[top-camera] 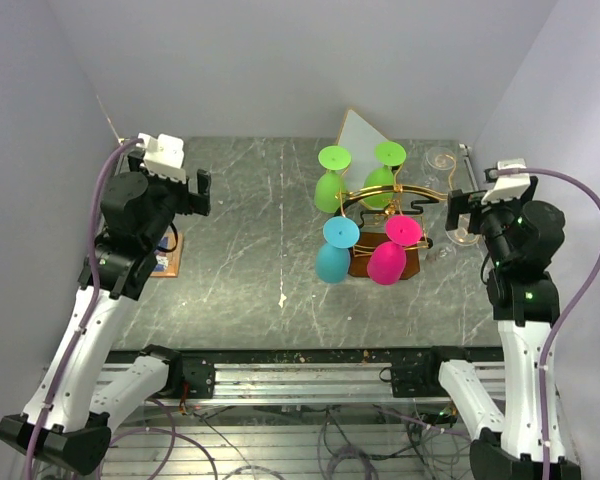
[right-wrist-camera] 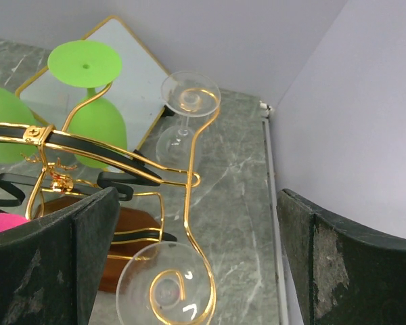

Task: Place the wine glass upside down on the wine glass rack

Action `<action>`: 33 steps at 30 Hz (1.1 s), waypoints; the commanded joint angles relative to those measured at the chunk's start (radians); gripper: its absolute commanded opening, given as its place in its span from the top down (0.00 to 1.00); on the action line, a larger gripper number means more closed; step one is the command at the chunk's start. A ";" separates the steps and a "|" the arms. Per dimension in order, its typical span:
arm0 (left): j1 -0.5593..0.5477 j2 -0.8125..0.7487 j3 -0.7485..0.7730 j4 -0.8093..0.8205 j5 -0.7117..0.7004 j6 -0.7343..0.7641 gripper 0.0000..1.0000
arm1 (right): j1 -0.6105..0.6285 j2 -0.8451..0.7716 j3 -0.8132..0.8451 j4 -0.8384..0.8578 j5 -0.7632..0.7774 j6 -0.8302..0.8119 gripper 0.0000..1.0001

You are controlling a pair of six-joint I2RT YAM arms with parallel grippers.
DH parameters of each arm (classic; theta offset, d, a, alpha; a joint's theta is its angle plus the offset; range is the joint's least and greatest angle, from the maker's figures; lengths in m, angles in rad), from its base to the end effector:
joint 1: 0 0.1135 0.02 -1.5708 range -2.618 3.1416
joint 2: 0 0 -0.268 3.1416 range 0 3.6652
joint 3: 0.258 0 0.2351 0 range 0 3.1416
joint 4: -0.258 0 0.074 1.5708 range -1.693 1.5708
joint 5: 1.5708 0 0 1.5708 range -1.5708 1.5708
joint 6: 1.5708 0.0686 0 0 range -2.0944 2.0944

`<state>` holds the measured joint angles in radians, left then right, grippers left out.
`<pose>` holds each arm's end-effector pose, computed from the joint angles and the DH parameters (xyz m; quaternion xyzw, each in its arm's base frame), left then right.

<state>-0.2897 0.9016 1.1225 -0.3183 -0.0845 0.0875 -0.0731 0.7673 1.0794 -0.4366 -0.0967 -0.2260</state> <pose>0.1972 -0.0528 0.4182 0.1109 0.7322 -0.0366 0.6710 0.1662 -0.0055 0.4088 -0.0891 0.7442 -0.0627 0.6590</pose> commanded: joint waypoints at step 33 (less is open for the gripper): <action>0.132 -0.079 0.043 -0.113 0.066 -0.035 0.01 | -0.099 -0.016 0.083 -0.079 0.035 0.049 0.00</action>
<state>-0.1669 0.8185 1.1332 -0.4129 -0.0544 0.0517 -0.1593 0.7647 1.1709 -0.4995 -0.0872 -0.1871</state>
